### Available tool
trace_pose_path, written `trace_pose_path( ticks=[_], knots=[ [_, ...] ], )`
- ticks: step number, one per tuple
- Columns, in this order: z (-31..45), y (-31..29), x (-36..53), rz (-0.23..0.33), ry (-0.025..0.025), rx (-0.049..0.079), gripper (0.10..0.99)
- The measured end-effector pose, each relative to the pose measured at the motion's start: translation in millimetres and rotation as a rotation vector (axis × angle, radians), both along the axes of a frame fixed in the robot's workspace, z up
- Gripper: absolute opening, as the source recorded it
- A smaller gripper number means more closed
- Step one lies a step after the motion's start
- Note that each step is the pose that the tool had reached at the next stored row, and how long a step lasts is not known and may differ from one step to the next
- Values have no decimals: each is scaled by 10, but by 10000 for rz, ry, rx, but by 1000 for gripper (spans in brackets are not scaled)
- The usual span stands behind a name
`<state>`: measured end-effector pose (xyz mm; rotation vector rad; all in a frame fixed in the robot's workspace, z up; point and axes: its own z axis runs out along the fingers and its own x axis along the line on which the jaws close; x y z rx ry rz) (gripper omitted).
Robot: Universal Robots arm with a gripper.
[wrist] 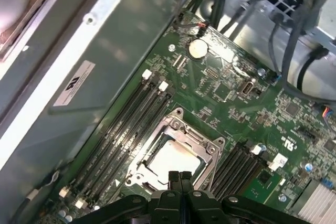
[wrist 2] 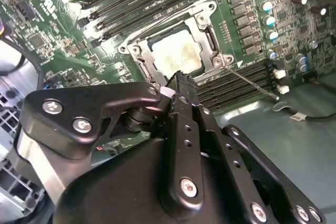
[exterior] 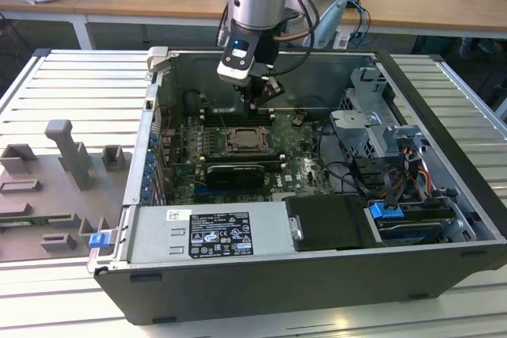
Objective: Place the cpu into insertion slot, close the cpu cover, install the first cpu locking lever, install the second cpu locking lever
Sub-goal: 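Install the first cpu locking lever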
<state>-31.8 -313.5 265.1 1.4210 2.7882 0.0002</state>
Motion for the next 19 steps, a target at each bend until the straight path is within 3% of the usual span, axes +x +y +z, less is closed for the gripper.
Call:
trace_pose_path(
  ticks=[19],
  knots=[
    [0, 0, 0, 1659, 0, 0, 106]
  ],
)
